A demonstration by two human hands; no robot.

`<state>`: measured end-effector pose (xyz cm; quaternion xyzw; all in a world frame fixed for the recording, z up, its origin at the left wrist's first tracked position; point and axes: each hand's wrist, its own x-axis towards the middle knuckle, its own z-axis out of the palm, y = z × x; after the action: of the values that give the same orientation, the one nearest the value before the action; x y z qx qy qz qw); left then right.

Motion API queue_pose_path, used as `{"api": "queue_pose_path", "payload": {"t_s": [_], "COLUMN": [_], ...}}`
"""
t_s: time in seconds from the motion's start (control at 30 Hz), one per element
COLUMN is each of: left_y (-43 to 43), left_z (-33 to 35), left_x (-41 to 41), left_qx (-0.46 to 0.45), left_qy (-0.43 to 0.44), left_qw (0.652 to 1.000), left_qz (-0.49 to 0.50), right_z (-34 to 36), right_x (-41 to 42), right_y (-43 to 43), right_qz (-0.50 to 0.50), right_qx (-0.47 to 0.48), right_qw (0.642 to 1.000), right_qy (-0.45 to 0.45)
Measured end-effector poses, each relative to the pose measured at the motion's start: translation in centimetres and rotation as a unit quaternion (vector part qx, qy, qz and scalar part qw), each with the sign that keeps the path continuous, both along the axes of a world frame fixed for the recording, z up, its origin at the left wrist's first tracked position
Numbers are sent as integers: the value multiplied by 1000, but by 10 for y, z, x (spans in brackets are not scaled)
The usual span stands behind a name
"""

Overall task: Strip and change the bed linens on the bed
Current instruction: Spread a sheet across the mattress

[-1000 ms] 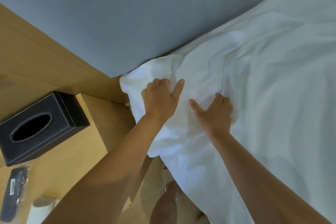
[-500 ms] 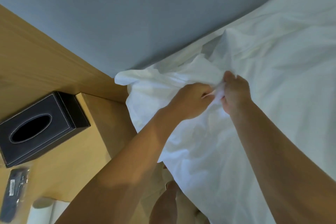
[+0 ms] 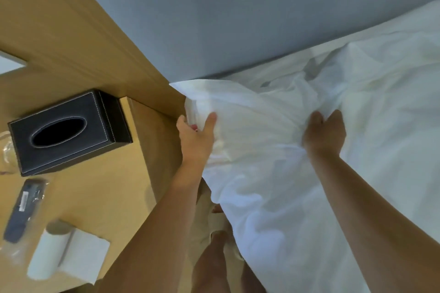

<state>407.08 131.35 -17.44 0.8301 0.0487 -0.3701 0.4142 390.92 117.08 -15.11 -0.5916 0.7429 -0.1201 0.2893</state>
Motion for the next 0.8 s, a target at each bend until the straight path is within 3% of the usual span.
{"api": "queue_pose_path", "payload": {"t_s": [0.07, 0.13, 0.23, 0.3, 0.37, 0.43, 0.57, 0.67, 0.73, 0.8], "left_y": [7, 17, 28, 34, 37, 40, 44, 43, 42, 40], "left_z": [-6, -11, -10, -11, -12, -13, -15, -13, -11, -9], "left_x": [-7, -14, -24, -30, -33, -32, -30, -32, -35, -33], "left_qx": [-10, 25, 26, 3, -4, -4, -43, -1, 45, 22], "left_qy": [53, -1, -63, -60, -71, -80, -63, 24, 92, 146], "left_qw": [998, 999, 995, 993, 988, 981, 983, 988, 987, 988], "left_qz": [17, -25, -75, -99, -136, -174, -167, -150, -126, -51], "right_z": [6, 18, 32, 29, 17, 8, 6, 14, 20, 23], "right_x": [7, 14, 34, 42, 40, 35, 32, 27, 18, 7], "right_y": [7, 20, 53, 79, 96, 96, 90, 97, 96, 92], "right_qz": [63, 178, 375, 528, 611, 603, 598, 600, 570, 556], "right_qx": [-37, -115, -230, -224, -164, -115, -159, -155, -129, -145], "right_qw": [997, 977, 898, 819, 772, 781, 780, 783, 812, 818], "right_qy": [15, 37, 11, 13, 70, 117, 100, 50, 20, 28]}}
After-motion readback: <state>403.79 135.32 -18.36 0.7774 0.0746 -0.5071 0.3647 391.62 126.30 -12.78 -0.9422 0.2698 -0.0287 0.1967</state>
